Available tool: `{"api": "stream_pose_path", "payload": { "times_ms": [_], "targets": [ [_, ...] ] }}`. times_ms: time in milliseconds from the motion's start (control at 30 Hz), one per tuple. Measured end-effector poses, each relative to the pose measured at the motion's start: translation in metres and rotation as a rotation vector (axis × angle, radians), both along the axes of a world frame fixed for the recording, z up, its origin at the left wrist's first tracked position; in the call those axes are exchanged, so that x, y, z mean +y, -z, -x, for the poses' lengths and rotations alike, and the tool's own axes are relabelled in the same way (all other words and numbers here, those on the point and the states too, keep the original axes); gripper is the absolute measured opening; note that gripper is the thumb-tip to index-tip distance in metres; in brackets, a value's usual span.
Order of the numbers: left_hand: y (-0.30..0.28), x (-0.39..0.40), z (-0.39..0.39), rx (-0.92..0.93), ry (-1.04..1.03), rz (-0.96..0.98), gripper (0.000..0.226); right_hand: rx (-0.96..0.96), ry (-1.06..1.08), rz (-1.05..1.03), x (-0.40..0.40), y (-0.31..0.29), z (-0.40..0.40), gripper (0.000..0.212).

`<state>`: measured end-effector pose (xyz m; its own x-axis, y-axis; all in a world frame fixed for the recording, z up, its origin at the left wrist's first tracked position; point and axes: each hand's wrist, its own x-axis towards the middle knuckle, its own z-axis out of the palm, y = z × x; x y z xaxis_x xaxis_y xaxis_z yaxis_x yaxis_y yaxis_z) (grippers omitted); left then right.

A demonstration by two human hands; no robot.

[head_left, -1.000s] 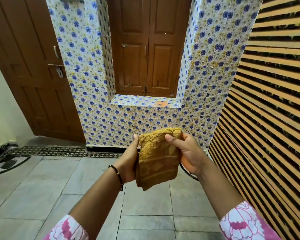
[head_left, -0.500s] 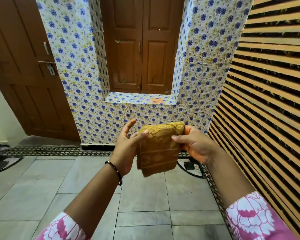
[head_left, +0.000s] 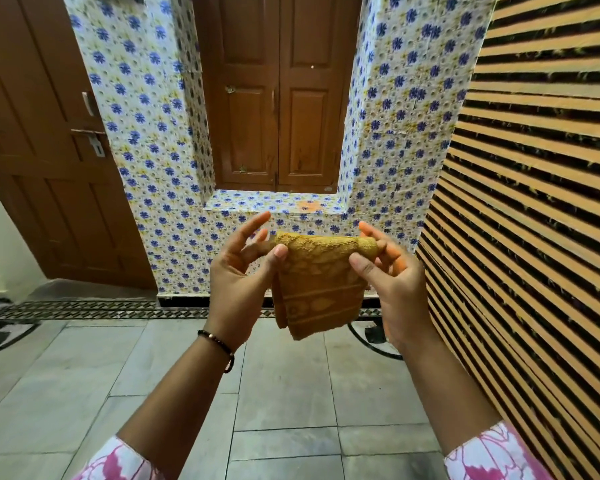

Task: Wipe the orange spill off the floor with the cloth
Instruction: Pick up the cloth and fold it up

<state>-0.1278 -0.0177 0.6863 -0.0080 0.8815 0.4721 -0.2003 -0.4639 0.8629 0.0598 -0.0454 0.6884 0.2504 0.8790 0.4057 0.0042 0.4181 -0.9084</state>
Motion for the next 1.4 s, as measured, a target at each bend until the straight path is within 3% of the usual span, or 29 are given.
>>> {"api": "stream_pose_path", "payload": {
  "times_ms": [133, 267, 367, 467, 533, 667, 900, 967, 1067, 1133, 1267, 1400],
  "targets": [
    [-0.016, -0.005, -0.003, -0.149, 0.106, -0.084, 0.063, 0.084, -0.110, -0.121, -0.010, -0.016, 0.006, 0.031],
    [-0.025, -0.011, -0.004, -0.063, 0.192, -0.150, 0.079, 0.072, -0.286, -0.114, -0.015, -0.017, 0.009, 0.054],
    [-0.021, -0.009, -0.008, -0.026, 0.225, -0.106, 0.082, 0.067, -0.261, -0.056, -0.016, -0.006, 0.009, 0.063],
    [-0.007, -0.008, -0.017, -0.017, 0.189, 0.034, 0.080, 0.090, -0.153, 0.019, -0.018, 0.011, 0.005, 0.064],
    [0.005, -0.008, -0.025, -0.034, 0.198, 0.226, 0.080, 0.100, -0.074, 0.087, -0.022, 0.025, -0.001, 0.062],
    [0.034, -0.011, -0.033, -0.082, 0.446, 0.617, 0.095, 0.132, 0.074, 0.253, -0.040, 0.057, -0.018, 0.053],
    [0.080, -0.032, -0.059, 0.052, 0.695, 0.789, 0.100, 0.314, 0.231, 0.393, -0.109, 0.106, -0.041, 0.075],
    [0.092, -0.044, -0.072, 0.105, 0.801, 0.909, 0.094, 0.395, 0.248, 0.398, -0.132, 0.111, -0.044, 0.075],
    [0.098, -0.068, -0.091, 0.234, 1.039, 1.028, 0.061, 0.474, 0.287, 0.417, -0.172, 0.111, -0.047, 0.075],
    [0.101, -0.088, -0.107, 0.375, 1.116, 0.979, 0.046, 0.530, 0.346, 0.411, -0.204, 0.109, -0.048, 0.074],
    [0.106, -0.133, -0.136, 0.400, 1.005, 0.680, 0.060, 0.624, 0.464, 0.381, -0.271, 0.109, -0.050, 0.073],
    [0.108, -0.197, -0.156, 0.469, 1.266, 0.414, 0.075, 0.655, 0.563, 0.410, -0.357, 0.111, -0.045, 0.077]
  ]
}}
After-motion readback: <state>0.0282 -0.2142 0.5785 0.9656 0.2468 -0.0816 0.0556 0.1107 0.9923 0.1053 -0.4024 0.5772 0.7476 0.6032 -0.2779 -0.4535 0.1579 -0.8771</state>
